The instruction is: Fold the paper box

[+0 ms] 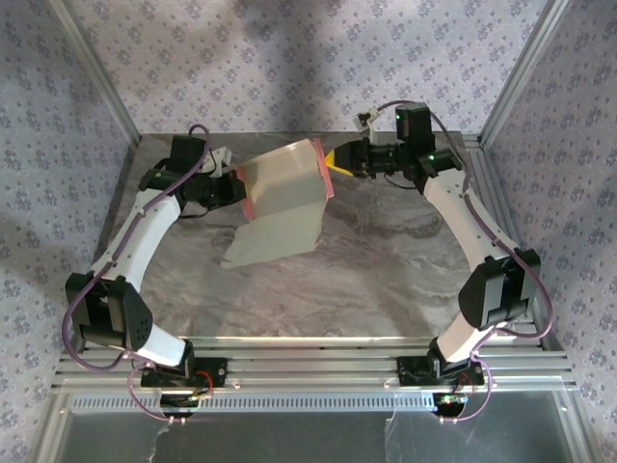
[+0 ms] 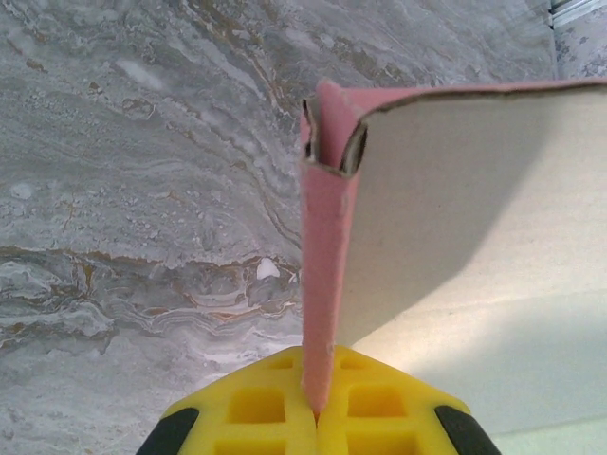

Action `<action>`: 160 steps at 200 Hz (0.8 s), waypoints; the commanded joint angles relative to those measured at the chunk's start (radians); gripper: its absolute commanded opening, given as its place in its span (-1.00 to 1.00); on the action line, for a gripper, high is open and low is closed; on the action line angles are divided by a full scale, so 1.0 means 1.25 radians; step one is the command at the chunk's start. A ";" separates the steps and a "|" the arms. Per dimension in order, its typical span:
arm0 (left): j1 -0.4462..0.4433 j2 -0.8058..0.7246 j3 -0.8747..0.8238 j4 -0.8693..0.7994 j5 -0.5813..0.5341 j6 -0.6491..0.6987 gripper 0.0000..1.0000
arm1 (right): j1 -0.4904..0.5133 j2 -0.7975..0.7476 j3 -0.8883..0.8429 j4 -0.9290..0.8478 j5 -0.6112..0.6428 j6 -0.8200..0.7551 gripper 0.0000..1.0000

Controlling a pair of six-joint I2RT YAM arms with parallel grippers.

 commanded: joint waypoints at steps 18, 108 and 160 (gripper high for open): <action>0.003 0.000 0.030 0.002 0.024 0.006 -1.00 | 0.026 0.015 0.064 -0.054 -0.022 -0.039 -0.52; -0.008 -0.016 0.035 -0.006 0.017 0.002 -1.00 | 0.049 0.011 0.109 -0.162 0.127 -0.139 -0.38; -0.011 -0.030 0.034 -0.009 0.017 0.004 -1.00 | 0.078 0.039 0.159 -0.243 0.193 -0.200 -0.31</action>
